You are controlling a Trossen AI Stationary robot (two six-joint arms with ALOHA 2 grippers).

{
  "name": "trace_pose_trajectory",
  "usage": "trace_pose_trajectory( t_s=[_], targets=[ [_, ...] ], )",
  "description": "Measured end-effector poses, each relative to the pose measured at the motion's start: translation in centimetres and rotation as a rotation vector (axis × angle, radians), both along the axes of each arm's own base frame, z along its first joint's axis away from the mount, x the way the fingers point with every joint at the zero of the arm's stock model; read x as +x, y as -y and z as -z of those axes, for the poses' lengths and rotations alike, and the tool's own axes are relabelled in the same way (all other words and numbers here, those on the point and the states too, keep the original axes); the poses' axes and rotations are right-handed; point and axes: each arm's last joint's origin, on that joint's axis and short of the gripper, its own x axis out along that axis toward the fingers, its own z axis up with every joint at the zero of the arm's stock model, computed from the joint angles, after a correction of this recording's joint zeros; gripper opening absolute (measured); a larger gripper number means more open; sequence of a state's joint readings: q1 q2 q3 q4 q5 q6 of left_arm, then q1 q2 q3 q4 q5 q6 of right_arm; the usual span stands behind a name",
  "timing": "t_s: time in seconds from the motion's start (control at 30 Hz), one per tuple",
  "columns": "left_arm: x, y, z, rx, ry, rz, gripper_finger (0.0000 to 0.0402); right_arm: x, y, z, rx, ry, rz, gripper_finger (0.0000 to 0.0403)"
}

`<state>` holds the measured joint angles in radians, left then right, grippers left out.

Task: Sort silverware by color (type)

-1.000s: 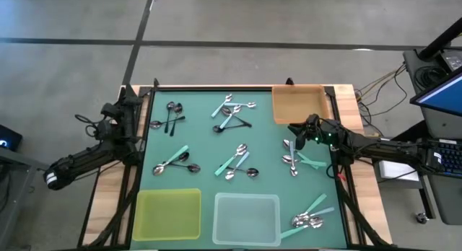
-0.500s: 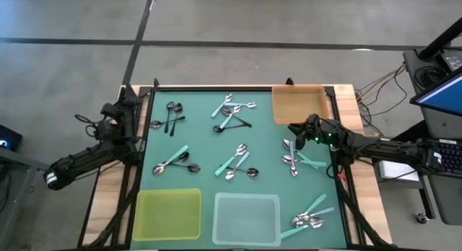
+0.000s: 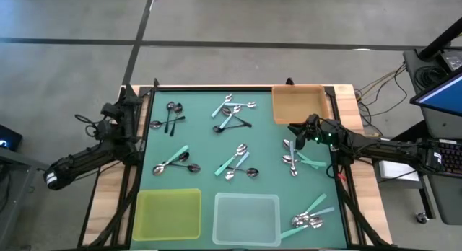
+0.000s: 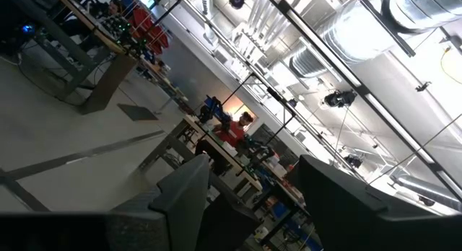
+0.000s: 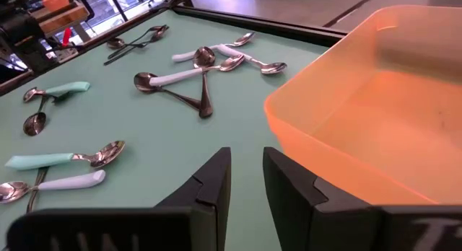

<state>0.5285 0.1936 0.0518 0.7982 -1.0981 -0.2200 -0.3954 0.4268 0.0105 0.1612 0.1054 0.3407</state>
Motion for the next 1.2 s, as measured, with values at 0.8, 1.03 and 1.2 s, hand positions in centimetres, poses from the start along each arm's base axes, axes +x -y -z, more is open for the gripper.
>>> trace_pose_trajectory(
  t_s=[0.8,1.03,1.2],
  targets=[
    [0.0,0.0,0.0,-0.001,-0.001,0.0,0.0201,0.1,0.1,-0.4,0.133,0.125,0.055,0.0073],
    [0.0,0.0,0.0,-0.001,-0.001,0.0,0.0201,0.3,0.0,-0.9,0.247,0.191,0.054,0.0073],
    [0.0,0.0,0.0,-0.001,-0.002,0.0,0.0201,0.9,0.3,-4.4,0.222,0.166,0.066,0.0073]
  ],
)
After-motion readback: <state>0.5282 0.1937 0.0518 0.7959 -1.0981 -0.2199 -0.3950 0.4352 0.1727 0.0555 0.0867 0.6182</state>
